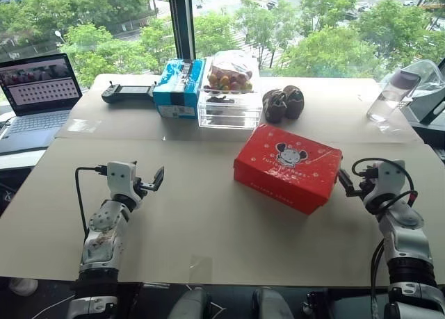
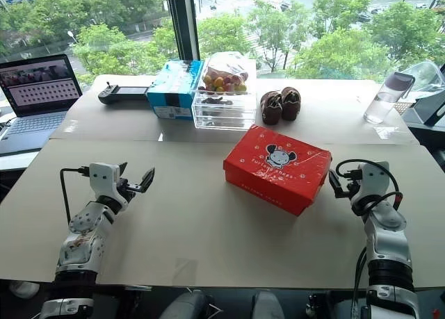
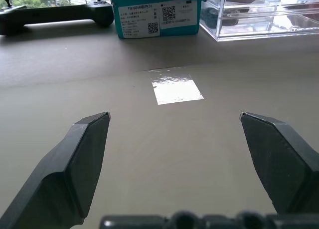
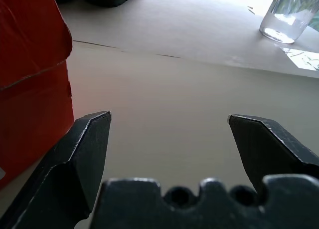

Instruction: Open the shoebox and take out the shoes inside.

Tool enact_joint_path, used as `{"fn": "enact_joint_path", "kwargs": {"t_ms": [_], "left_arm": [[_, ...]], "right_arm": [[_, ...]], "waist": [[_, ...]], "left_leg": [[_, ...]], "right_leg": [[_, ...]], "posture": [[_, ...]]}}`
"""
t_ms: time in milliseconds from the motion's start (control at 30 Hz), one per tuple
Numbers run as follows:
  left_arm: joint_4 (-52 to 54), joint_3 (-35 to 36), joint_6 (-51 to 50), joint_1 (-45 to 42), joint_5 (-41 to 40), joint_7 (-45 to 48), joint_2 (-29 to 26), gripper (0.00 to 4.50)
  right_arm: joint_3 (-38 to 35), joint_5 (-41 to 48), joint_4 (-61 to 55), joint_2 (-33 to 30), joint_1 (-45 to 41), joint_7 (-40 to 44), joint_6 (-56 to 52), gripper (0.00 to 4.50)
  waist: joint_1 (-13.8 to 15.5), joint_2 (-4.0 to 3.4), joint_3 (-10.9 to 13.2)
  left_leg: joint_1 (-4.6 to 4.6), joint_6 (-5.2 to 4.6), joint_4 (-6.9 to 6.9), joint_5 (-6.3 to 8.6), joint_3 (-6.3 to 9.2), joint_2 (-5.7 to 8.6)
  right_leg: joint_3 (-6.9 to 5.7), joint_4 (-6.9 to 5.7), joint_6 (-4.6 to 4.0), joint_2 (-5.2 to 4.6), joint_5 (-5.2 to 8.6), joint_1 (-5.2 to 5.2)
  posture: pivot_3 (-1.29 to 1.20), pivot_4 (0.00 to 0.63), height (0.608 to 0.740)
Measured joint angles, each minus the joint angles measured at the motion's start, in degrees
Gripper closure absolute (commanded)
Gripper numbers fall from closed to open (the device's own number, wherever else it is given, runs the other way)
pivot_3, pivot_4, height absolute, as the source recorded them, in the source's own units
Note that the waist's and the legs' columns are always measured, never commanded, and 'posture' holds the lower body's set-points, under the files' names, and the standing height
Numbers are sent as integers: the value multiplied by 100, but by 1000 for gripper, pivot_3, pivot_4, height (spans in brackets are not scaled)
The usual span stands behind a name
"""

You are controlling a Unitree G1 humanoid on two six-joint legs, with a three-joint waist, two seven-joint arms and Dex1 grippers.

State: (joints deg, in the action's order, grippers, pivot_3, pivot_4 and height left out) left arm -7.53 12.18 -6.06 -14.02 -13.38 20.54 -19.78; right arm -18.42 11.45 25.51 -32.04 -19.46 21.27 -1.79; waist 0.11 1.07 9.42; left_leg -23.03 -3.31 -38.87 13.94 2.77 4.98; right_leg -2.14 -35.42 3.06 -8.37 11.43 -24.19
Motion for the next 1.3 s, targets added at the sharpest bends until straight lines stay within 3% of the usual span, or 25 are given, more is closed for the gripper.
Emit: {"fn": "enact_joint_path", "kwargs": {"t_ms": [67,167,333,500,533,733,900,1133,1300], "left_arm": [[-1,-2,4,0,9,-2,0,0],[-450,9,388,-208,67,165,-144,751],[-1446,-28,909,-1052,155,356,-175,2475],[-3231,-369,1546,-2502,444,542,189,4329],[-3597,-404,1625,-2737,486,536,289,4482],[-5416,-670,2021,-3920,729,647,1085,4482],[-5751,-742,2074,-4361,716,1219,1605,4482],[-4840,-923,1539,-3759,613,2562,1434,4482],[-2993,-861,300,-2733,474,2660,525,4482]], "right_arm": [[0,0,0,0,0,0,0,42],[-10,-21,168,-159,-9,-7,97,763],[-95,-145,269,-397,-28,-134,273,2459],[115,-246,388,-238,-186,-173,282,4198],[169,-269,514,-210,-296,-177,281,4429],[496,-527,1459,-138,-1222,-150,454,4429],[674,-560,1589,39,-1508,130,555,4429],[783,-344,876,604,-1512,509,-7,4429],[1180,-455,909,1430,-1913,573,-279,4429]], "waist": [[-1,0,0],[4,0,0],[60,1,0],[30,3,0],[4,3,0],[-65,8,2],[-106,8,2],[-222,6,1],[-401,5,1]], "left_leg": [[0,0,0,0,0,0],[-1,0,0,-1,-2,2],[0,0,-4,-1,-1,5],[-4,3,-6,-4,-10,8],[-4,8,-7,-7,-12,8],[-20,5,-12,-12,-16,11],[-29,23,-11,-23,-19,10],[-25,21,-11,-21,-19,8],[-3,-7,-8,-5,-21,11]], "right_leg": [[0,0,0,0,0,0],[0,-3,0,0,0,-4],[-4,-2,1,-2,0,4],[-1,2,6,-3,-4,4],[0,3,8,-4,-5,4],[-1,18,22,-7,-13,2],[-1,26,28,-8,-17,2],[7,18,28,-7,-18,-2],[73,-52,22,9,-21,-32]], "posture": [[0,150,740],[0,150,740],[0,150,740],[0,150,740],[0,150,740],[0,150,740],[0,150,740],[0,150,740],[0,150,740]]}}
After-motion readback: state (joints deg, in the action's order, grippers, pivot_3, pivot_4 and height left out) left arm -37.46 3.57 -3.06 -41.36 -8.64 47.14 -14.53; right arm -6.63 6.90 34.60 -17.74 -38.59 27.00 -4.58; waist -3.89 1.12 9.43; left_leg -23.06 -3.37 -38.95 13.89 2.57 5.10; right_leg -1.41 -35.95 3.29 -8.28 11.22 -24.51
